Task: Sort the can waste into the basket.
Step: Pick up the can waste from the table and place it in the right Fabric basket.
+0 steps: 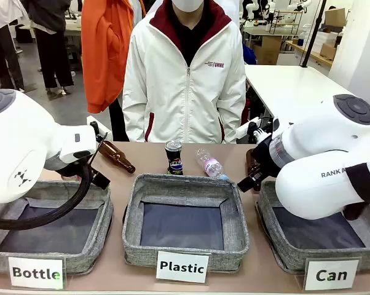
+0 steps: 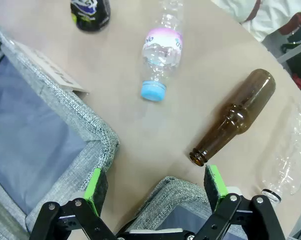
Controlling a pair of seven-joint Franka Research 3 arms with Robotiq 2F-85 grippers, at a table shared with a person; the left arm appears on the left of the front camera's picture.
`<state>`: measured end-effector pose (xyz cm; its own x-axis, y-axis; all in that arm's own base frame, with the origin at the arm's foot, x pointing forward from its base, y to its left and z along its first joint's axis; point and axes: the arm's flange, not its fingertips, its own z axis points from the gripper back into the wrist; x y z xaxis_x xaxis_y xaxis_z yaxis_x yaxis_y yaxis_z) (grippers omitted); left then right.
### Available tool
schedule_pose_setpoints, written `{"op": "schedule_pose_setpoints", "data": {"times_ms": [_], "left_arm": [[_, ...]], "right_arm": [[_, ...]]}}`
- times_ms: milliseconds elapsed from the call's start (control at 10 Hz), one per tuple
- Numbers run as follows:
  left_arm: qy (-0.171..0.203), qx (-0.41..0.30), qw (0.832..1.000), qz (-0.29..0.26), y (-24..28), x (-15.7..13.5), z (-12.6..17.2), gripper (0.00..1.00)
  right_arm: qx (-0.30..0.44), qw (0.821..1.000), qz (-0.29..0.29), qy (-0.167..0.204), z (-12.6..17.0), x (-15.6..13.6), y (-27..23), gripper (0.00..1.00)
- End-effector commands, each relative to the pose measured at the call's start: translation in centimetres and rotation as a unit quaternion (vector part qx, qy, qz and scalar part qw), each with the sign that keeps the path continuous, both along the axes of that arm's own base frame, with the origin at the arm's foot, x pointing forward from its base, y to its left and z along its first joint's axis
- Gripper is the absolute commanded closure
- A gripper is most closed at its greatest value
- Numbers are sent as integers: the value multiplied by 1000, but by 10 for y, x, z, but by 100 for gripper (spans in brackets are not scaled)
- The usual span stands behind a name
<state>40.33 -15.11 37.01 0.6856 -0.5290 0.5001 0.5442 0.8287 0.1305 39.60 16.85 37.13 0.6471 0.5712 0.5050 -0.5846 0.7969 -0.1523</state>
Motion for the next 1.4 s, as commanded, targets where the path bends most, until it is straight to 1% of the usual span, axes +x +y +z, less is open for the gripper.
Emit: {"op": "schedule_pose_setpoints", "data": {"times_ms": [0,1300], "left_arm": [[0,0,1000,0,0,0,0,0],[0,0,1000,0,0,0,0,0]], "right_arm": [[0,1000,0,0,0,0,0,0],[0,1000,0,0,0,0,0,0]]}}
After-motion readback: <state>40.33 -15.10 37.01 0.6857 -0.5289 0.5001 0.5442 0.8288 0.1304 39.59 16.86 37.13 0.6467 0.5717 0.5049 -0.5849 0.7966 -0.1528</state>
